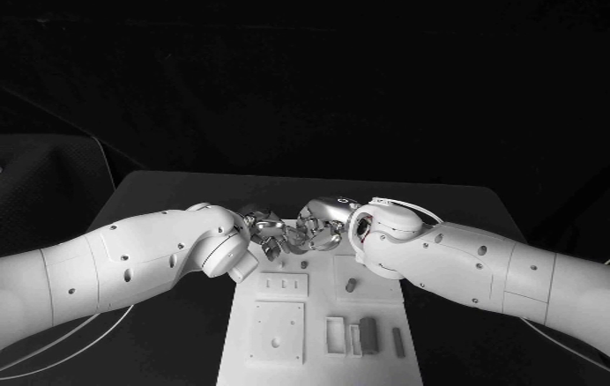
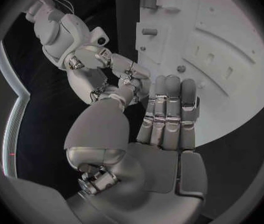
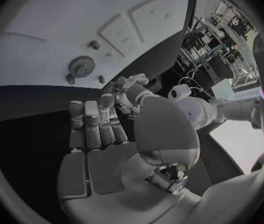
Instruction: Assemble the parts on the task board
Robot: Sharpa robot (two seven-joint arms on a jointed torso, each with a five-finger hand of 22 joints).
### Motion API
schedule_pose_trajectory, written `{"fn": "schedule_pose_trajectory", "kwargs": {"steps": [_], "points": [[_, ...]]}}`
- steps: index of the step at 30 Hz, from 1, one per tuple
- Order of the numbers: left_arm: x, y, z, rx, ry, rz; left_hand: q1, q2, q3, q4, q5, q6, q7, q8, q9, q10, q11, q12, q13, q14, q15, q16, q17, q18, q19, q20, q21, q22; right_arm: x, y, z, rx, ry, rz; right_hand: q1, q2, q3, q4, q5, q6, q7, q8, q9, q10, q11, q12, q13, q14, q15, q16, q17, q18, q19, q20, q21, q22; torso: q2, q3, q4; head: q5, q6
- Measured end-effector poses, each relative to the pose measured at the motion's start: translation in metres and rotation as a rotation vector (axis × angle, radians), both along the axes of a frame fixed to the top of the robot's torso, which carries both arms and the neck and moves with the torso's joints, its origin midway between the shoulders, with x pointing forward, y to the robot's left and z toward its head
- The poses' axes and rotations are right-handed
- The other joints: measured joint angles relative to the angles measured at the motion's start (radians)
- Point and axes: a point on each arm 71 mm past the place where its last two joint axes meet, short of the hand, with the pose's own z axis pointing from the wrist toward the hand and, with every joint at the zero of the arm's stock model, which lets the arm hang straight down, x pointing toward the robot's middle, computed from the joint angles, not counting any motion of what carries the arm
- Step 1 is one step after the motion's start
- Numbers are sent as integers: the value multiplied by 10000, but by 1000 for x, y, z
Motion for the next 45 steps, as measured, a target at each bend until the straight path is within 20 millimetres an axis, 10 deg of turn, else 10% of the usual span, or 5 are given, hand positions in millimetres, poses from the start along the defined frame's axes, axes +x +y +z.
{"fn": "schedule_pose_trajectory", "kwargs": {"steps": [45], "points": [[-1, -1, -1, -147, 319, -142, 191, 268, -71, -150, -1, -53, -22, 41, -98, -9, -56, -105, -14, -37, -38, -41, 135, 7, -36, -33, 41, 5, -3, 2, -1, 57, 29, 89, 29, 29, -4, -4, -8, -5, 7, 1, -2, 1, 1, -1, 0, 39, -5, 41, -9, 0, 0, 0, 0, 1, 7, 3, -3, -30, -3]]}}
